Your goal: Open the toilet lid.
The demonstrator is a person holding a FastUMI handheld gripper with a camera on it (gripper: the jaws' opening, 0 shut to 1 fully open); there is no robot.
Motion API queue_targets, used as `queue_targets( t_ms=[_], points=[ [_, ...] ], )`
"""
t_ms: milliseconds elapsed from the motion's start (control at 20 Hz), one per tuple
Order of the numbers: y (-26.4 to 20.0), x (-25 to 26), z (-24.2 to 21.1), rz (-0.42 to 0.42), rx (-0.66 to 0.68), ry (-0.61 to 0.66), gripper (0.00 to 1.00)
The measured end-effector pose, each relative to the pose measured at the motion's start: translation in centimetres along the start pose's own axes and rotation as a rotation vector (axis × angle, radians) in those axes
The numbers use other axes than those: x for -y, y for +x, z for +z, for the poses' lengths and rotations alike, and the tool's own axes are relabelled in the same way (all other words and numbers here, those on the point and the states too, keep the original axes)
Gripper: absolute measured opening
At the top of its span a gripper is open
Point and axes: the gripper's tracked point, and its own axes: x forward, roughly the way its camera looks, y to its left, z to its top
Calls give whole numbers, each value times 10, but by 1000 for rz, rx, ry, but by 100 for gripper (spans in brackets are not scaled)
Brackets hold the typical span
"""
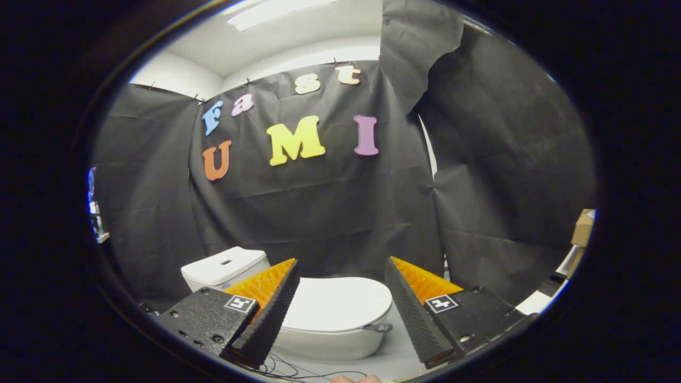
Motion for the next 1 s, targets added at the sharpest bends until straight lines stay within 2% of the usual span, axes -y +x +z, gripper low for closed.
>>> queue_targets(
  t_ms=[1000],
  points=[
    [-2,2,5,-41,26,-103,100]
  ],
)
